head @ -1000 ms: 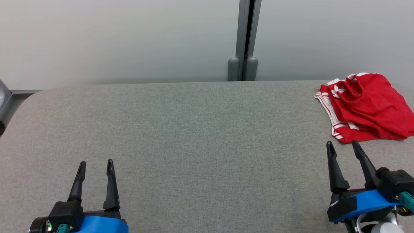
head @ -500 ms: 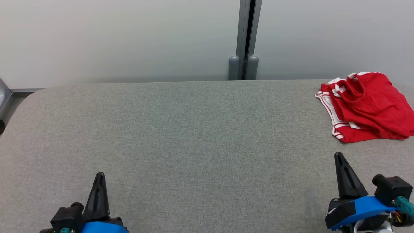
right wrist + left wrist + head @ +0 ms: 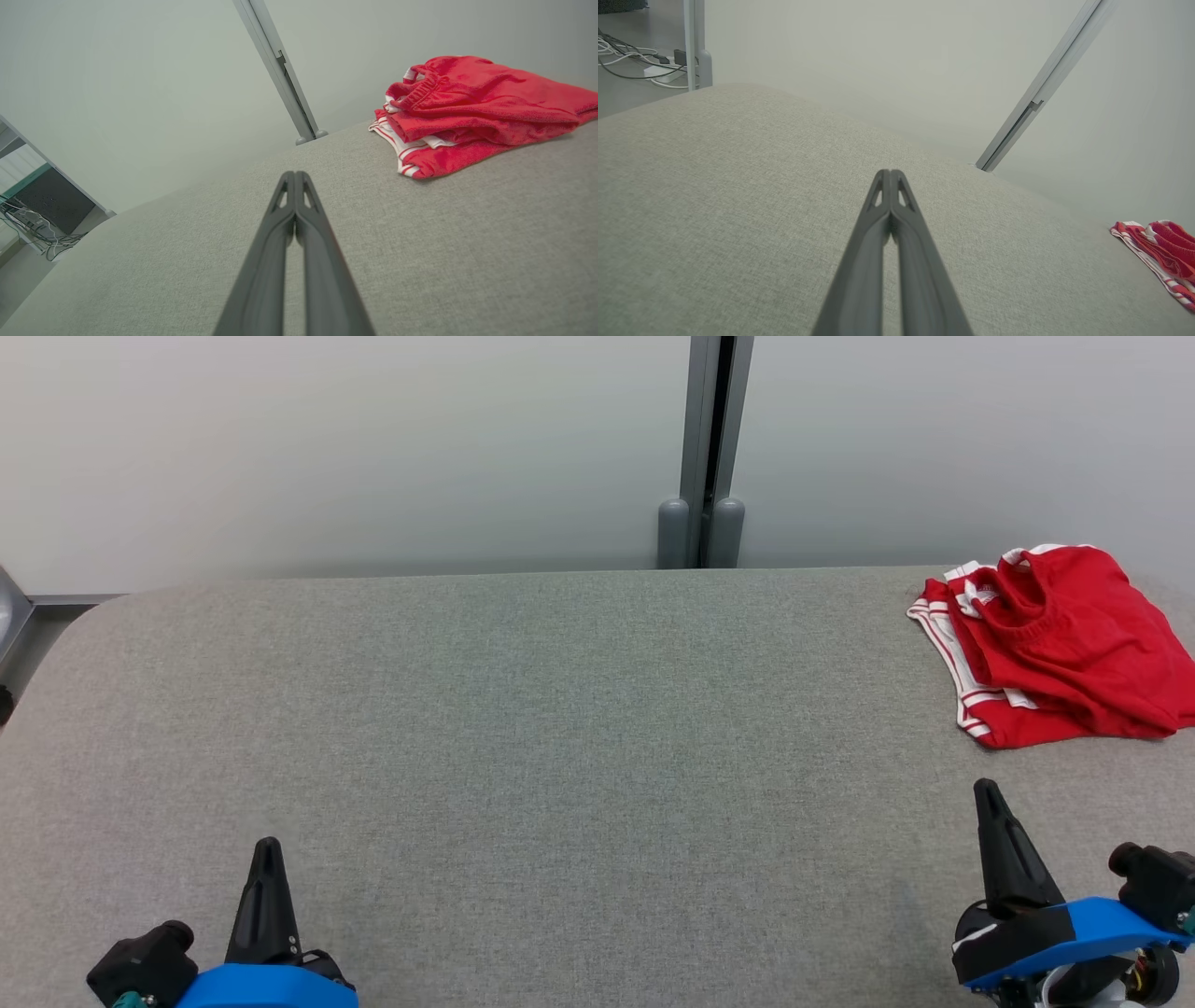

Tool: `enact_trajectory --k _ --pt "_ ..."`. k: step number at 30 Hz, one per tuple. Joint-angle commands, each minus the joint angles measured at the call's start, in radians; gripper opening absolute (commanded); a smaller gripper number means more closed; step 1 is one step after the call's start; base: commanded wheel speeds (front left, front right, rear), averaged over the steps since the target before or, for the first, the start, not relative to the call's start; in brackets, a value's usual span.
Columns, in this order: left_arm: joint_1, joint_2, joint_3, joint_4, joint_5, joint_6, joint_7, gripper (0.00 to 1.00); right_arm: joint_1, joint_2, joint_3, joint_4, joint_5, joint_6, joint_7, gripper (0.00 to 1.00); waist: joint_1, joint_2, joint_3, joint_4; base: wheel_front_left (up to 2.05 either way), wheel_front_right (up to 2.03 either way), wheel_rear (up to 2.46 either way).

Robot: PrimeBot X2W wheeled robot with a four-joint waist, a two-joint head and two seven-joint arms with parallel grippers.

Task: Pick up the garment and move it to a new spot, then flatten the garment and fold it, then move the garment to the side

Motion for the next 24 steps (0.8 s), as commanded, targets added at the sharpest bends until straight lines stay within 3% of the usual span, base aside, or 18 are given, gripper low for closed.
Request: enact_trajectory --k 1,24 --pt "-0.037 0.002 0.006 -0.017 -0.039 -0.003 0.008 0.00 -0.024 -0.004 -0.004 -0.010 0.040 0.000 0.007 0.00 0.0000 -0.0001 0.000 0.000 0.00 0.00 0.00" --pt "-0.072 0.001 0.027 -0.014 -0.393 -0.017 0.094 0.00 -0.041 -0.004 -0.011 0.012 0.387 0.000 0.065 0.00 0.0000 -0.0001 -0.005 -0.004 0.00 0.00 0.00"
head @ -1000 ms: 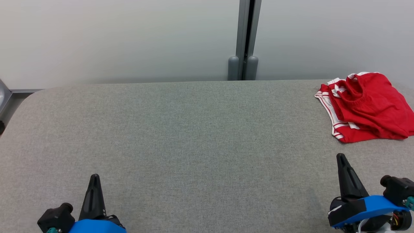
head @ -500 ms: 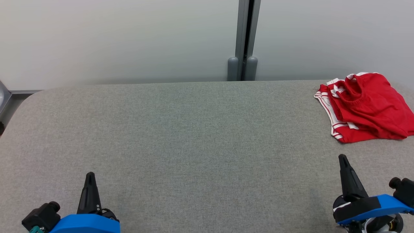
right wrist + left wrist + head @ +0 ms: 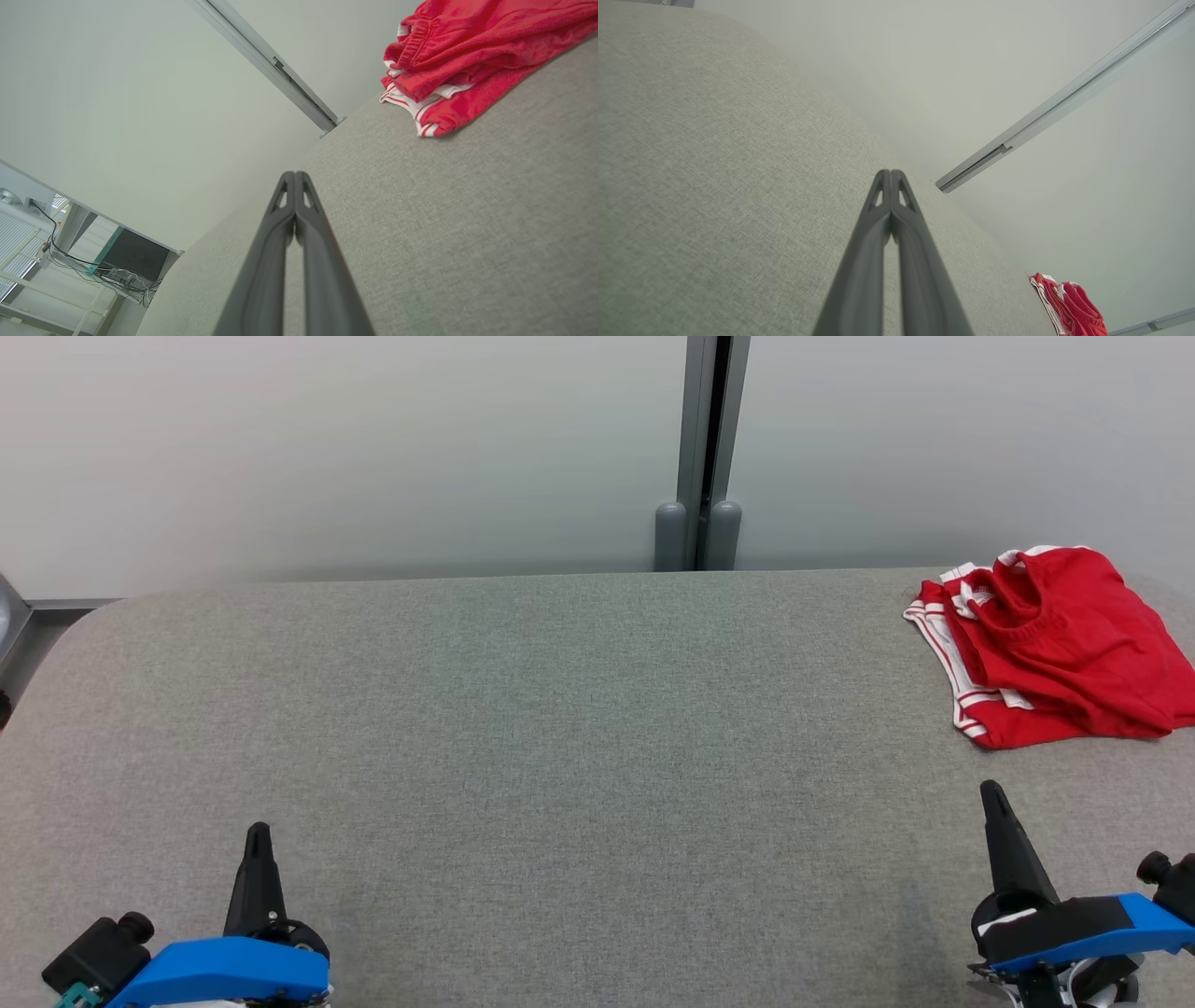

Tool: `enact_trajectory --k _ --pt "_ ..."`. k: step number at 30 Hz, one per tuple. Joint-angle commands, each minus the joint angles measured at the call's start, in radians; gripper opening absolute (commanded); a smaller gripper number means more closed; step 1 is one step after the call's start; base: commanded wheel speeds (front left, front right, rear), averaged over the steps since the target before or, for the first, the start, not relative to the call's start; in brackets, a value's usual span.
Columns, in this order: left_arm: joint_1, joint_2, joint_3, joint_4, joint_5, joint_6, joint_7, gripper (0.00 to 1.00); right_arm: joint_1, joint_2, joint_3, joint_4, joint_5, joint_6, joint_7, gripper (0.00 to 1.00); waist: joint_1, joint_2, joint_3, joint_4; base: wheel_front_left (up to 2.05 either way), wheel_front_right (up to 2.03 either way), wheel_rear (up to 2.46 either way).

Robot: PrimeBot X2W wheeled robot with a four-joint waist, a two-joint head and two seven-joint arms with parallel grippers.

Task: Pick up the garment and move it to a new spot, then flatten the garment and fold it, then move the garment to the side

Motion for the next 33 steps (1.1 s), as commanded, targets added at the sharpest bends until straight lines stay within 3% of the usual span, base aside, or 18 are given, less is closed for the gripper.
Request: enact_trajectory --k 1,33 --pt "-0.032 0.002 0.009 -0.013 -0.035 -0.005 0.007 0.00 -0.029 -0.004 -0.004 -0.009 0.036 0.000 0.006 0.00 0.0000 -0.0001 0.000 0.000 0.00 0.00 0.00" --pt "-0.069 0.000 0.032 -0.007 -0.394 -0.019 0.097 0.00 -0.045 -0.005 -0.012 0.017 0.389 0.000 0.065 0.00 0.0000 -0.0001 -0.006 -0.005 0.00 0.00 0.00"
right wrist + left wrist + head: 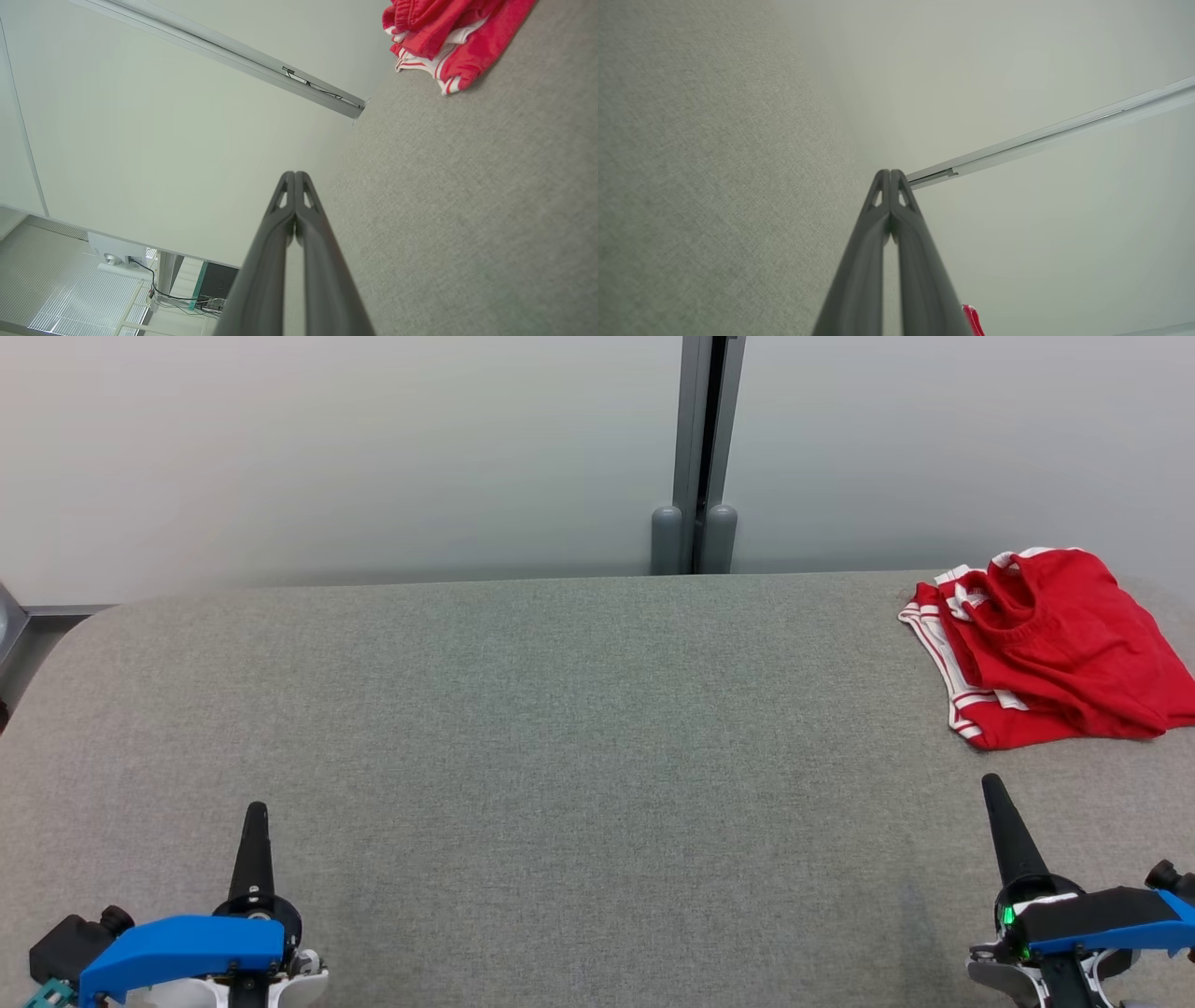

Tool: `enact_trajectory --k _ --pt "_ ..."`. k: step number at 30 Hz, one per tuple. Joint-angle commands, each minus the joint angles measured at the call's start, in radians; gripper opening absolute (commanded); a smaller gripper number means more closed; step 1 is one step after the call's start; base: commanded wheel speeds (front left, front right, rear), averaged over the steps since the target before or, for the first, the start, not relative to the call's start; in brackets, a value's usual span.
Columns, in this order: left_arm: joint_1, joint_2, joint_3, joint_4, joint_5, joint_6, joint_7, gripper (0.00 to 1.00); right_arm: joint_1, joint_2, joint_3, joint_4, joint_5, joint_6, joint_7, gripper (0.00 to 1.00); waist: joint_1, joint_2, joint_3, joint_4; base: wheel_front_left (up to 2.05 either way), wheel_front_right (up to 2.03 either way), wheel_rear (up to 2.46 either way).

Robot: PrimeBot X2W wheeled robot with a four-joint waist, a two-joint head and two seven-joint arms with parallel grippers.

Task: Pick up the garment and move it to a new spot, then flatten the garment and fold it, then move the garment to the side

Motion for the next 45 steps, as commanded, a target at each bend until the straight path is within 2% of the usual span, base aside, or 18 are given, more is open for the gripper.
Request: enact_trajectory --k 1,45 --pt "-0.027 0.000 0.006 -0.008 -0.019 -0.007 0.008 0.00 -0.022 -0.005 -0.003 -0.003 0.022 0.000 0.006 0.00 -0.0001 -0.0001 0.000 0.000 0.00 0.00 0.00" --pt "-0.059 -0.002 0.027 0.000 -0.386 -0.023 0.098 0.00 -0.036 -0.006 -0.011 0.024 0.383 0.000 0.066 0.00 -0.0001 -0.0001 -0.009 -0.007 0.00 0.00 0.00"
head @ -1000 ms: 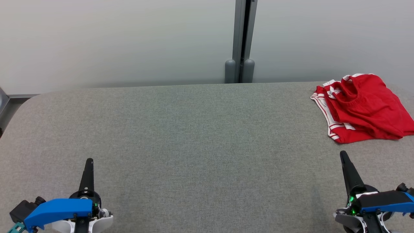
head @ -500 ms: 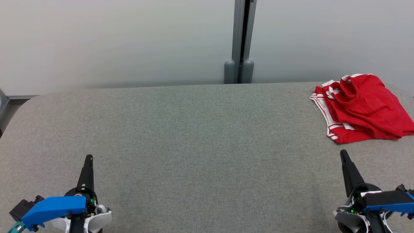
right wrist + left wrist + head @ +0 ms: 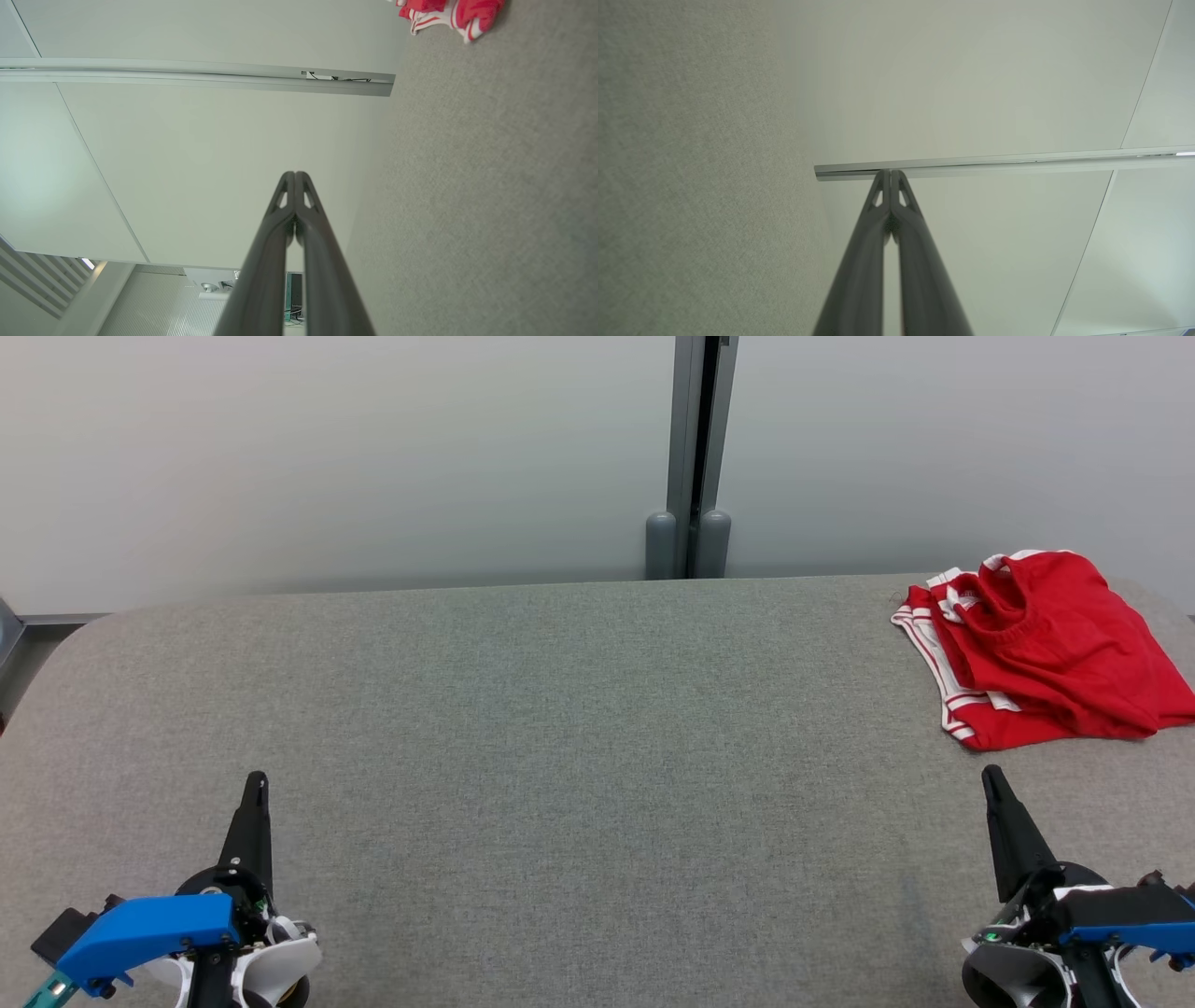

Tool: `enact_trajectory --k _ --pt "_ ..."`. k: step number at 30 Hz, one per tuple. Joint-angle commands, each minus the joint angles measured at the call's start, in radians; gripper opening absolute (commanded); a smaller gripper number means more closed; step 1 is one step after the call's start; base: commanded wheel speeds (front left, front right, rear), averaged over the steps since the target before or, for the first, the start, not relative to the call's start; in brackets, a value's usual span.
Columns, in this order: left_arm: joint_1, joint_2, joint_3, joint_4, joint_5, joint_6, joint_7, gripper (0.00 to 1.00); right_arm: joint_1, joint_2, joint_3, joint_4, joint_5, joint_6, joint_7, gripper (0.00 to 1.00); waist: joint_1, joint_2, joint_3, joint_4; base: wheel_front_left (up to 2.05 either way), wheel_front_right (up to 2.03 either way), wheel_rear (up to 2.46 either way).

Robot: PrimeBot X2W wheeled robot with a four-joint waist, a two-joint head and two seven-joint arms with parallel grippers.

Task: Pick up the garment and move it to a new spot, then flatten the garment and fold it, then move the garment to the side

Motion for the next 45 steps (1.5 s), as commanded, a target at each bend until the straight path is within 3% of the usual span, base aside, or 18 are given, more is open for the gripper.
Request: enact_trajectory --k 1,45 --pt "-0.011 -0.001 0.002 -0.001 -0.018 -0.010 0.006 0.00 -0.014 -0.005 -0.003 0.002 0.022 0.000 0.007 0.00 -0.0001 0.0000 0.000 0.000 0.00 0.00 0.00" --pt "-0.014 -0.002 0.004 0.000 -0.050 -0.011 0.014 0.00 -0.015 -0.005 -0.003 0.004 0.051 0.000 0.010 0.00 -0.0001 0.0000 -0.001 -0.001 0.00 0.00 0.00"
